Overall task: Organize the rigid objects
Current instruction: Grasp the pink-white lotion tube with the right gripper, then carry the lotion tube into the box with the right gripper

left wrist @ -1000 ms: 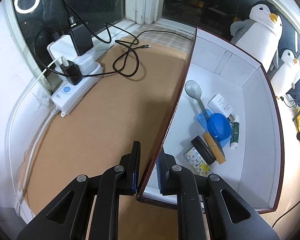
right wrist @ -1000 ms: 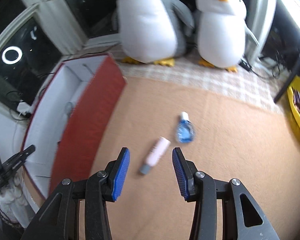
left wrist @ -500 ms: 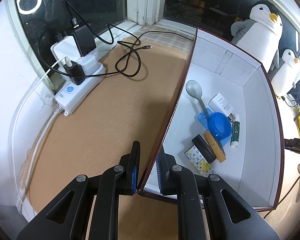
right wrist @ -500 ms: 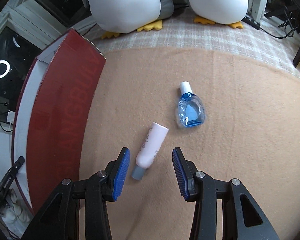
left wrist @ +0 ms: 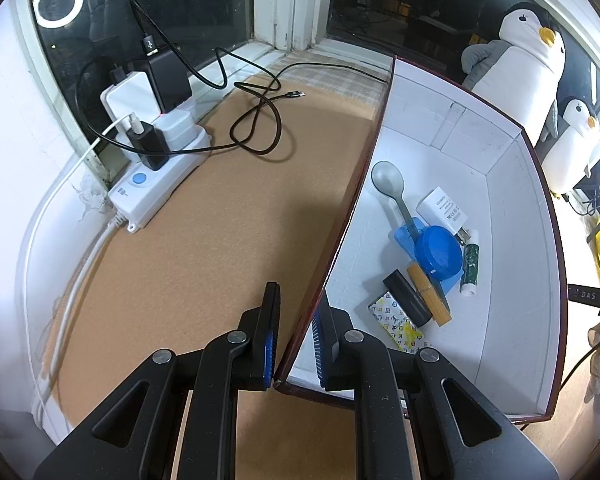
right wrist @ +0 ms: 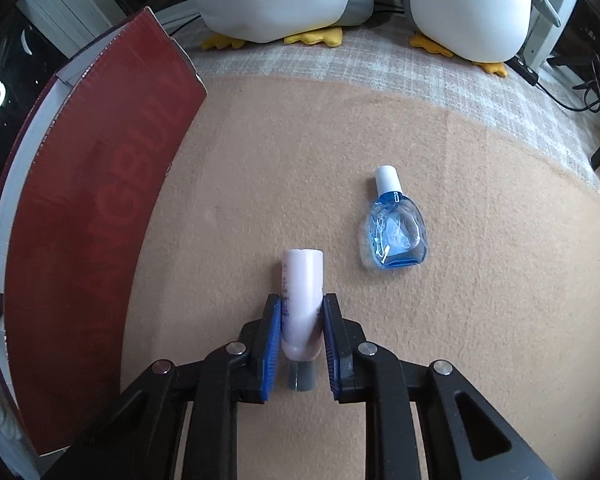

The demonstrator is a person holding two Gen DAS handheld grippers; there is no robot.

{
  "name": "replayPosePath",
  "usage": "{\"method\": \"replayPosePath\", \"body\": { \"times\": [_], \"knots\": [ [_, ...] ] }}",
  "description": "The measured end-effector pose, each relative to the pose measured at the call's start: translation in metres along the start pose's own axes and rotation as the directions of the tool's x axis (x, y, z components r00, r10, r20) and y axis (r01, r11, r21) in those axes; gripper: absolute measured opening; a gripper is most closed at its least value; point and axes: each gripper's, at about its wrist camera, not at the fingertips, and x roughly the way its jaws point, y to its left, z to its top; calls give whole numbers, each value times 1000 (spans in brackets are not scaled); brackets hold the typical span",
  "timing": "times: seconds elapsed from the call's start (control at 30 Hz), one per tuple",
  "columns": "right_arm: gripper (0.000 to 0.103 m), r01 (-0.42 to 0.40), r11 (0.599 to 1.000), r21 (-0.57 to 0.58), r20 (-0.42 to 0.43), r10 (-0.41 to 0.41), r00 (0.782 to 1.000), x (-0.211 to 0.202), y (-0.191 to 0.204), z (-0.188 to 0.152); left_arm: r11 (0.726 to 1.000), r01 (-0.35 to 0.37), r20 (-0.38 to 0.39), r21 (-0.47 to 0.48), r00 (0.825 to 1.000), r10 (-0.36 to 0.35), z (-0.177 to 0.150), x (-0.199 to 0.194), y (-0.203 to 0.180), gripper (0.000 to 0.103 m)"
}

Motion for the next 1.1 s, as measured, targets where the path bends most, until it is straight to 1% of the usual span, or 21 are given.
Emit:
{"method": "replayPosePath", "body": {
  "times": [0.13, 0.23, 0.37, 0.57, 0.87, 1.1],
  "knots": [
    [18, -21, 1000, -10, 33, 22, 999, -21, 1, -7, 1000, 4, 5, 1, 1000, -4, 3, 1, -2, 14],
    [18, -32, 999, -32, 67, 34, 997, -40, 8, -5, 1000, 10, 9, 2, 1000, -10, 6, 2, -3, 14],
    [18, -66, 996, -61, 104, 72, 992, -66, 12, -2, 1000, 19, 8, 3, 1000, -19, 10, 6, -3, 14],
    [18, -108, 986, -128, 142, 126, 982, -95, 50, 8, 999, 35, 2, 3, 999, -35, 15, 14, -2, 16],
    [18, -153, 962, -226, 144, 188, 972, -105, 106, 15, 998, 56, -4, 11, 998, -56, 20, 22, -3, 16],
    [18, -164, 940, -300, 109, 204, 973, -96, 154, 22, 997, 71, -6, 13, 997, -71, 22, 27, -2, 16]
  ]
}}
